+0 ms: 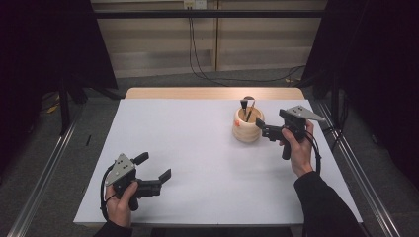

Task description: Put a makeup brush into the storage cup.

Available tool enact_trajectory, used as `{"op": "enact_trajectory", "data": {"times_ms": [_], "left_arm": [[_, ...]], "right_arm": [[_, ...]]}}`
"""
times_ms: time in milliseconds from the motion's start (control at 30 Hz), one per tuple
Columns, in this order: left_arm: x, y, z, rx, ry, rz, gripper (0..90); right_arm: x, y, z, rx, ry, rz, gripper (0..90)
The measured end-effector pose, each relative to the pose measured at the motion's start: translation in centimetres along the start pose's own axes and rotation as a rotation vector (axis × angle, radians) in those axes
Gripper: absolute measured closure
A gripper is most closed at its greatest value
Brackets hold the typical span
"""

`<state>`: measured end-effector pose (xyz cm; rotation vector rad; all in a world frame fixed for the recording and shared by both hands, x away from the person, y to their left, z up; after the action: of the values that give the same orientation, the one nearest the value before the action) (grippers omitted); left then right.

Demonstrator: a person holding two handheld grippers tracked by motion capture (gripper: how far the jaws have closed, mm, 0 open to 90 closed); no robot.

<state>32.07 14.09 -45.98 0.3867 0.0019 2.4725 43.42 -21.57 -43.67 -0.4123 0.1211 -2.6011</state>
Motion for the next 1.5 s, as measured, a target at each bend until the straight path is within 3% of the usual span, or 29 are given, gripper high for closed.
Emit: {"op": "enact_trajectory", "data": {"times_ms": [433, 667, 1100, 1500], "left_arm": [[-0.3, 0.0, 0.1, -0.007, -0.003, -0.009, 1.1], [-0.3, 0.0, 0.1, -0.007, 0.0, -0.004, 1.1], [-0.2, 0.1, -0.1, -0.009, -0.006, 0.006, 1.0], [-0.1, 0.2, -0.2, 0.002, 0.0, 0.012, 1.0]], "right_arm": [[3.4, 0.0, -1.2, 0.033, -0.002, -0.044, 0.8], [5.1, -0.5, -1.8, 0.046, -0.003, -0.043, 0.9], [9.1, -0.5, -3.9, 0.026, -0.014, -0.068, 0.6], [12.8, 0.7, -5.5, -0.026, -0.004, -0.105, 0.2]]}}
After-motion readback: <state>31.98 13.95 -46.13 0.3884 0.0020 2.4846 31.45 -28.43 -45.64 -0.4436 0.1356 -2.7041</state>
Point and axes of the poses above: each handheld gripper's, and its own axes: x roughly backward along the jaws, z roughly out of its top, y roughly to its right, the point moved 10 cm from there along -x, roughly forward along the jaws, and after that the axes turned 7 degrees about z, right-handed, at the moved point
